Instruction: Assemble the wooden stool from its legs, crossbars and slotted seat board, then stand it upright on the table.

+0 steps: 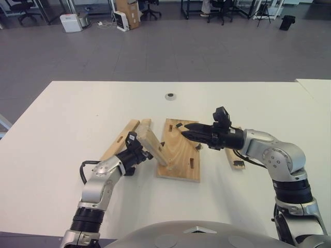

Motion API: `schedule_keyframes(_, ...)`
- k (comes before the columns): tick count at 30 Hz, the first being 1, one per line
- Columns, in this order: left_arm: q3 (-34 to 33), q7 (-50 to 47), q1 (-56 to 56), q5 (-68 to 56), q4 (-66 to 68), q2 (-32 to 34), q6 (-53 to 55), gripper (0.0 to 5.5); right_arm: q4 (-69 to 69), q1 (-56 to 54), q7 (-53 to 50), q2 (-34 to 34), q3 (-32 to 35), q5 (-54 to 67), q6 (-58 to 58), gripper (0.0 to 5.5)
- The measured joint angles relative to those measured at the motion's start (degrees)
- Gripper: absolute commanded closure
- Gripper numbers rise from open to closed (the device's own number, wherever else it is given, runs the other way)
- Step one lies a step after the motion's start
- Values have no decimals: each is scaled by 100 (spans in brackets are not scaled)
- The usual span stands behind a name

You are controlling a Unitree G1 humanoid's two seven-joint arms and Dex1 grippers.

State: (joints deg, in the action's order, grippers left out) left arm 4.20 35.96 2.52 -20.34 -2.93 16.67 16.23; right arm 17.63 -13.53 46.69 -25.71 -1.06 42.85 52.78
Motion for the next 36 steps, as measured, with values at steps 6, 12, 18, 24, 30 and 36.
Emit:
schedule_keyframes(6,-25,-27,-133,76,112,-9,-74,135,-401,65,-781,6,-309,-977,-513,326)
schedule_keyframes(12,-12,-36,-110,80,112,-24,-78,135,-792,372,-1333,206,-872,-1883,-1038,326)
schedule_keyframes(18,-12,-35,-109,78,112,-62,-78,135,-817,496,-1484,386,-1055,-2278,-1232,326)
schedule_keyframes(24,-8,-32,-88,77,110,-70,-77,135,-929,545,-1653,451,-1149,-2543,-1501,326)
schedule_keyframes(30,1,-31,-59,77,98,-74,-76,135,-1015,613,-1874,513,-1179,-2732,-1364,326)
schedule_keyframes(36,3,-32,-23,77,74,-77,-76,135,-992,584,-1995,551,-1276,-2891,-1247,385)
